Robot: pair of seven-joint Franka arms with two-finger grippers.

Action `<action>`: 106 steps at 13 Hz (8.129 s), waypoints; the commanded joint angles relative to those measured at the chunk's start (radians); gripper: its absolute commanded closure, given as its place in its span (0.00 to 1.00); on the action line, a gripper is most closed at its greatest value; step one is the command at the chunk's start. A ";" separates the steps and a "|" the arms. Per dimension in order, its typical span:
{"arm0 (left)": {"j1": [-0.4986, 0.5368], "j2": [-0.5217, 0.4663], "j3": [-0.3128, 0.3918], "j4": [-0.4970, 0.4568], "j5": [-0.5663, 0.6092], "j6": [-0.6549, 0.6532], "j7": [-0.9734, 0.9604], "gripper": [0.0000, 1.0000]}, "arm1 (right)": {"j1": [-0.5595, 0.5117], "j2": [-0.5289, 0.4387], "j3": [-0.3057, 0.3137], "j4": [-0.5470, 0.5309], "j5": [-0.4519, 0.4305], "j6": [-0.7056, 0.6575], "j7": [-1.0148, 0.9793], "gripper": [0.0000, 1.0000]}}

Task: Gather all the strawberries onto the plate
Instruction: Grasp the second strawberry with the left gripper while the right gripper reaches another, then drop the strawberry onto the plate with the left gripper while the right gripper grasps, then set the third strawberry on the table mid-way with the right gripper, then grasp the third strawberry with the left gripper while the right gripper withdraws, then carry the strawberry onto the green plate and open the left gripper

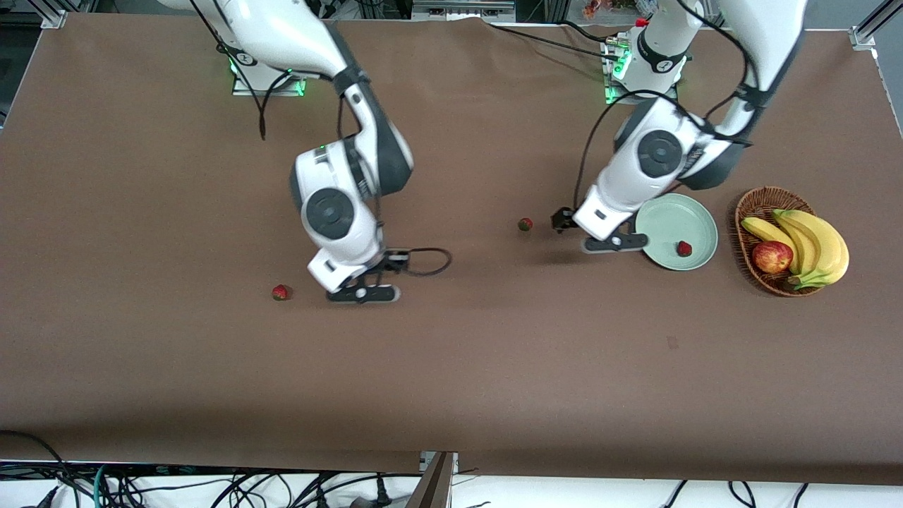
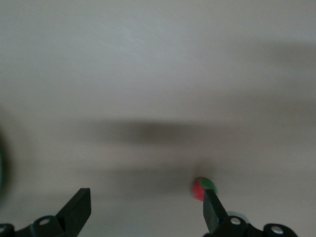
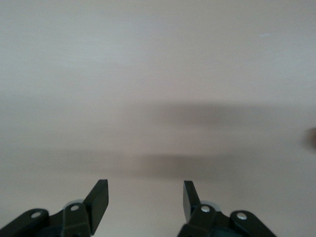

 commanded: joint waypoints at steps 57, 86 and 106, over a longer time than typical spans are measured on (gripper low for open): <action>0.700 0.202 -0.407 0.097 0.375 -0.318 0.082 0.00 | 0.104 0.038 0.222 0.088 0.056 0.304 0.705 0.00; -0.296 0.449 0.071 0.381 0.398 -0.055 -0.575 0.58 | -0.714 -0.713 0.565 -0.222 -0.271 -0.395 0.036 0.00; 0.632 0.323 -0.283 0.193 0.433 -0.460 0.137 0.75 | -0.723 -0.716 0.519 -0.141 -0.385 -0.487 -0.082 0.00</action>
